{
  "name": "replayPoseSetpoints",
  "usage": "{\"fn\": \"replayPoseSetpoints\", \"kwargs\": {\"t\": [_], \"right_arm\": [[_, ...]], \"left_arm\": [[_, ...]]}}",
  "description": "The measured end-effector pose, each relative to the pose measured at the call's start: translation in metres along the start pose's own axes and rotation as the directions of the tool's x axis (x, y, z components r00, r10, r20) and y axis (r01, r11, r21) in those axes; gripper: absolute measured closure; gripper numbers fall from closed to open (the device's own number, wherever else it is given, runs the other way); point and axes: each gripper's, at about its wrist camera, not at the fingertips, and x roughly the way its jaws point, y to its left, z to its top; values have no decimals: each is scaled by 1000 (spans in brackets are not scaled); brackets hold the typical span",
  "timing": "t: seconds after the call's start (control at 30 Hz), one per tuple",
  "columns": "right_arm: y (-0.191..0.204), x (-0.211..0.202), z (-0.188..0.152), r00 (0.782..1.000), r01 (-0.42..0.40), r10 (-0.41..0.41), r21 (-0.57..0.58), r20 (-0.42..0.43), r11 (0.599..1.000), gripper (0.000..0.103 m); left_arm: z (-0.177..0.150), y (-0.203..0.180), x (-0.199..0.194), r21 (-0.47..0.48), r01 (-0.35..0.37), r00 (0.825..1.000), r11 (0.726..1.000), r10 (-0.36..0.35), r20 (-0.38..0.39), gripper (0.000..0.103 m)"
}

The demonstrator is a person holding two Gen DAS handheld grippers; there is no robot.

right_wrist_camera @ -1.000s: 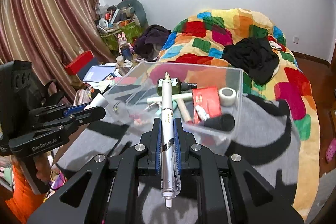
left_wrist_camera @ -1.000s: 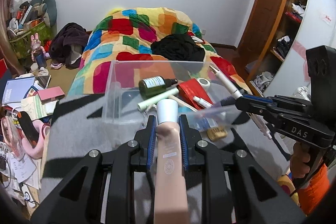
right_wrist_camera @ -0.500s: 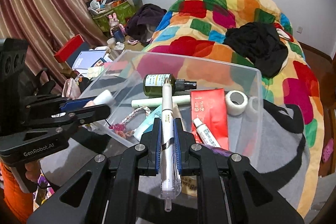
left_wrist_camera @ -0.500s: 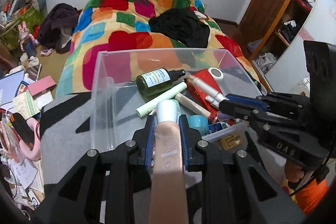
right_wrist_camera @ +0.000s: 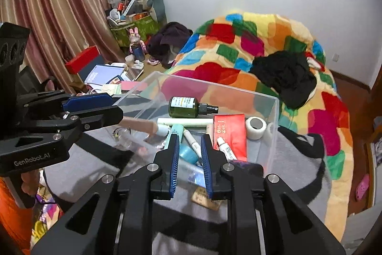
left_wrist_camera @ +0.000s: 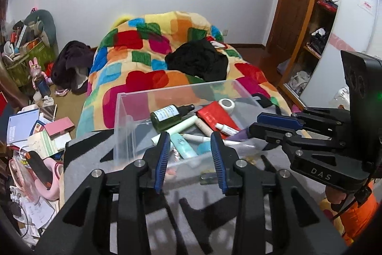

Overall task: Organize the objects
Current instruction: 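Grasp the gold square tin with the left tool while the right tool grasps the tan eraser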

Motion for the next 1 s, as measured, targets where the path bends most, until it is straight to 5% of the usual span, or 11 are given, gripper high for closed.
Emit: {"fn": "replayPoseSetpoints", "kwargs": {"t": [0.47,1.0], "right_arm": [[-3,-21,-50,999,42,-42,16,-2,999,67],[-19,52,-74,983,85,-70,82,-168,993,65]], "left_arm": [[-54,-23,7,-8,6,1000,1000,-6,-20,51],[-62,-20,91,-58,-12,983,998,1,-181,52]]}}
